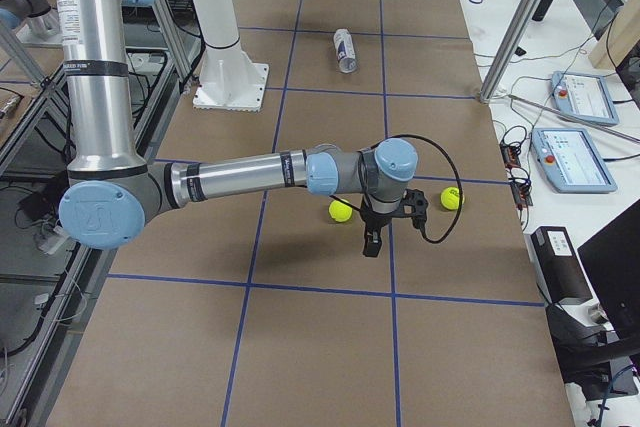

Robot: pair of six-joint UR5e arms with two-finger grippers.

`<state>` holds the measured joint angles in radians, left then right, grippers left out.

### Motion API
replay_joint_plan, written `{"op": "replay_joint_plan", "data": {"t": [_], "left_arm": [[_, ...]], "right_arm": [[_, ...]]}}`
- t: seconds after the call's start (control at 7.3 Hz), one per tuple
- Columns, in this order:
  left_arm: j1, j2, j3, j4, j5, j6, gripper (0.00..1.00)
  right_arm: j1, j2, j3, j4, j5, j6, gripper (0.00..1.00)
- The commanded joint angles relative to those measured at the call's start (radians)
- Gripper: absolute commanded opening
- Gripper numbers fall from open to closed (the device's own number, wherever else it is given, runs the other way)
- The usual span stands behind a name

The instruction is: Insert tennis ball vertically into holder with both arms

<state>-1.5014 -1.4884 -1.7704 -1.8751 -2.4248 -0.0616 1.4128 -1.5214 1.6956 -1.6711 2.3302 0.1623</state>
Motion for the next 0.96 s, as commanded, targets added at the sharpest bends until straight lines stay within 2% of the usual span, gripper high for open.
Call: {"op": "replay_joint_plan", "data": {"t": [0.0,0.55,0.68,0.82], "left_arm": [[0.001,0.002,0.006,-0.013,-0.002,0.003,0.95],[0.001,0.008,0.045,-0.163,-0.002,-0.001,0.83],[0.015,-0.010,0.046,-0.164,0.007,0.003,0.84],[0.035,-0.035,0.046,-0.165,-0.002,-0.006,0.99]], "right_arm": [[0.000,0.001,0.010,0.001,0.001,0.000,1.00],[-0.001,0.003,0.015,0.001,0.006,0.000,1.00],[-0.001,0.003,0.016,0.001,0.006,0.000,1.00],[-0.001,0.003,0.016,0.001,0.006,0.002,1.00]]}}
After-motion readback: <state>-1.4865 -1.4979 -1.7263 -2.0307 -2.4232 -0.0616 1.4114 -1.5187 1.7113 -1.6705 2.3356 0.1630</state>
